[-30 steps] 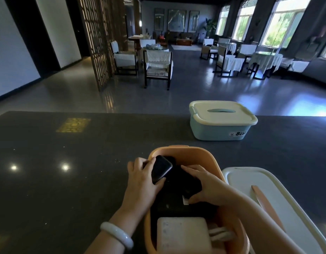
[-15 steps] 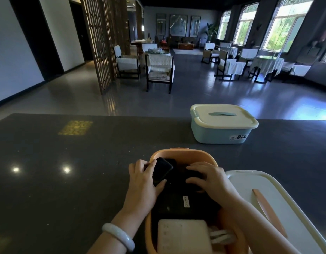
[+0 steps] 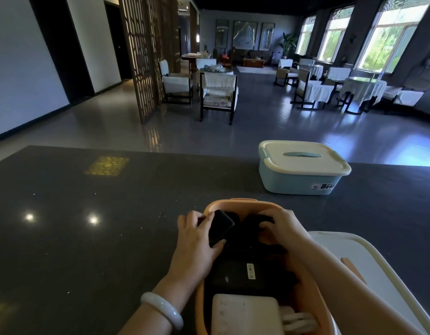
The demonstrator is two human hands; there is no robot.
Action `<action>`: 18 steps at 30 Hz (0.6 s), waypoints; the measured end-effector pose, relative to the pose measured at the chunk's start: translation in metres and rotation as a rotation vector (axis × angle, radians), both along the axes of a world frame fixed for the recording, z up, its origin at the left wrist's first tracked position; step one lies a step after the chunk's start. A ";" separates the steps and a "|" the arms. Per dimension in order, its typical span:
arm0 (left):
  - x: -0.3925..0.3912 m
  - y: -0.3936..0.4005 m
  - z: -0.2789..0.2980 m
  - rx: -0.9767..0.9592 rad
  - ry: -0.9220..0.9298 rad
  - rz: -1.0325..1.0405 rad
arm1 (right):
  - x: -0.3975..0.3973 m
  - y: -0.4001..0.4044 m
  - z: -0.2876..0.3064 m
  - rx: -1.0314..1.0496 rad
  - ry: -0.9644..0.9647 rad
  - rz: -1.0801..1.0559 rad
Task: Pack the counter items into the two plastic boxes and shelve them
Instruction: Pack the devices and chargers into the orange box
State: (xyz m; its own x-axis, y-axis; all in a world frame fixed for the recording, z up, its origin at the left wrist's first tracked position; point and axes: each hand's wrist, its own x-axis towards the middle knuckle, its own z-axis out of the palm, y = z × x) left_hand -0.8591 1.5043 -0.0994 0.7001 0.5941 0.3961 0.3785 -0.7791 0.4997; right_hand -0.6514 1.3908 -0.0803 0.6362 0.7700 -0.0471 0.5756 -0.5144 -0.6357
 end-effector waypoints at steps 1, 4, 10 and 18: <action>0.000 0.000 0.000 -0.006 -0.002 -0.003 | 0.001 0.003 -0.003 0.004 0.046 -0.008; -0.001 -0.001 0.000 -0.022 -0.011 -0.006 | 0.002 0.010 -0.006 -0.087 0.067 -0.091; 0.000 -0.003 -0.002 0.011 -0.009 0.015 | 0.002 0.020 -0.018 -0.123 0.041 -0.062; 0.001 -0.003 -0.004 0.049 -0.002 0.031 | 0.005 0.021 -0.027 -0.069 -0.036 -0.134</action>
